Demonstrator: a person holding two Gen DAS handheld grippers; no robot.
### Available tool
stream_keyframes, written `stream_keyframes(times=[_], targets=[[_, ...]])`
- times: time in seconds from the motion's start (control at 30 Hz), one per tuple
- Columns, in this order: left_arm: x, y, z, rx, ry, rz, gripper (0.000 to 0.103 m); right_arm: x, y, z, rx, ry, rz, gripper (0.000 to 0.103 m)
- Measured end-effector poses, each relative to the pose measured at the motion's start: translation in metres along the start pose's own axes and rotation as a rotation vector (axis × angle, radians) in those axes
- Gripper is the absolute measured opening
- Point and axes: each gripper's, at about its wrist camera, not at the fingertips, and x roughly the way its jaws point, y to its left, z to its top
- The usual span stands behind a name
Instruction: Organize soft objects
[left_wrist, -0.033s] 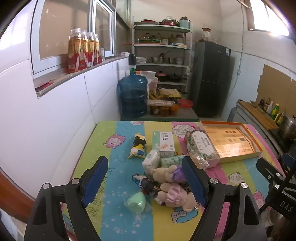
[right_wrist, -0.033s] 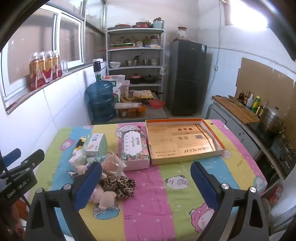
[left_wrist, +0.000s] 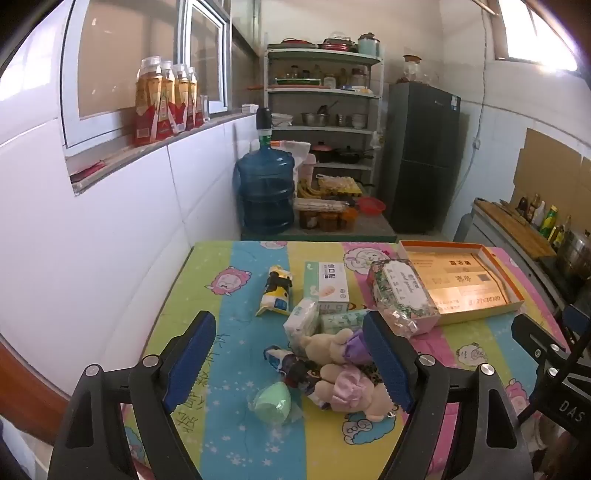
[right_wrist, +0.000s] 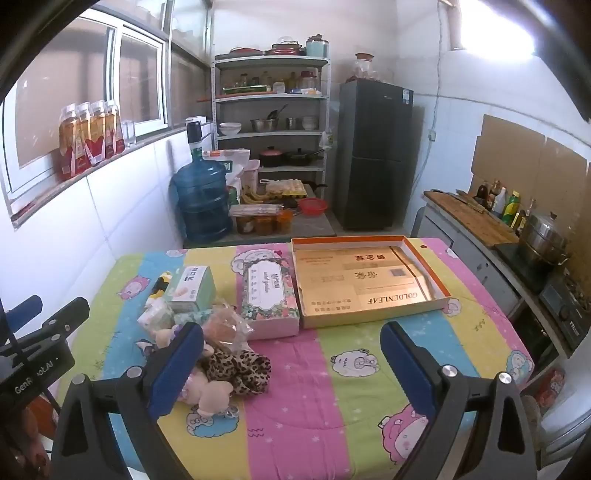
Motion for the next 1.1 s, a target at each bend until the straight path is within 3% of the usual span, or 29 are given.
stream_keyframes(times=[1.1], targets=[[0.009,0.007,-0.004,-0.026,0.009,-0.014,0.082,0.007,0.013,-0.001,-0.004,0.014,0.032,0.098]])
